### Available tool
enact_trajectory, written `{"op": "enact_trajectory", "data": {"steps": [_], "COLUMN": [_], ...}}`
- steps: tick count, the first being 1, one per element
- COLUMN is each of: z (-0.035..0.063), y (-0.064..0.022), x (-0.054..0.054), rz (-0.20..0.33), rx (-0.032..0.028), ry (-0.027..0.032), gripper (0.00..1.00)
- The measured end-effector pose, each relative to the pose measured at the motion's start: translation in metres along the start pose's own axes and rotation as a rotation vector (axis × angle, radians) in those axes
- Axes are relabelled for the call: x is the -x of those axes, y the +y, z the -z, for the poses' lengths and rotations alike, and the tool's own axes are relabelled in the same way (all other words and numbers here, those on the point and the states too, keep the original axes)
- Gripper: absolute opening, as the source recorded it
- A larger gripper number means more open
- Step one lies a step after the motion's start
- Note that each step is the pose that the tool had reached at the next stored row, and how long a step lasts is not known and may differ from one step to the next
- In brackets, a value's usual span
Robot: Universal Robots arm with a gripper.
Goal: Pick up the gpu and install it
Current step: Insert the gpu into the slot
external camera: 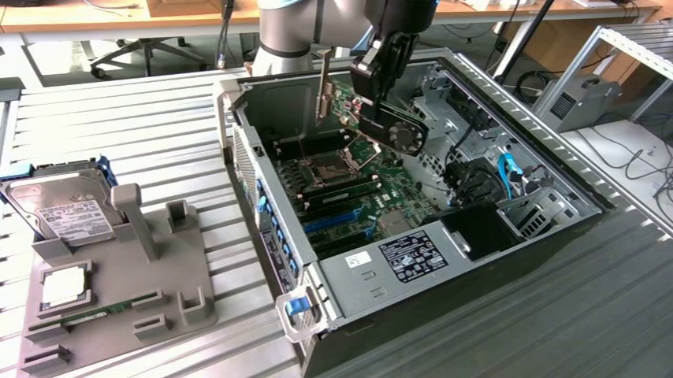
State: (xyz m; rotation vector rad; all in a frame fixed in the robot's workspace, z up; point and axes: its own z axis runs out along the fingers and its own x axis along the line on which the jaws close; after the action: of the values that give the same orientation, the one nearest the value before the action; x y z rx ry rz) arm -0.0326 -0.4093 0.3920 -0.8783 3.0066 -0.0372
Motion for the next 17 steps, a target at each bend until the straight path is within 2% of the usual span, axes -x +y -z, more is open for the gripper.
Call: {"op": "enact_trajectory", "data": {"steps": [17], "z": [0.0008], "y": [0.0003], "x": [0.0002], "rz": [0.044], "rx": [-0.0001], "ry": [-0.0015], "gripper": [0.27]}}
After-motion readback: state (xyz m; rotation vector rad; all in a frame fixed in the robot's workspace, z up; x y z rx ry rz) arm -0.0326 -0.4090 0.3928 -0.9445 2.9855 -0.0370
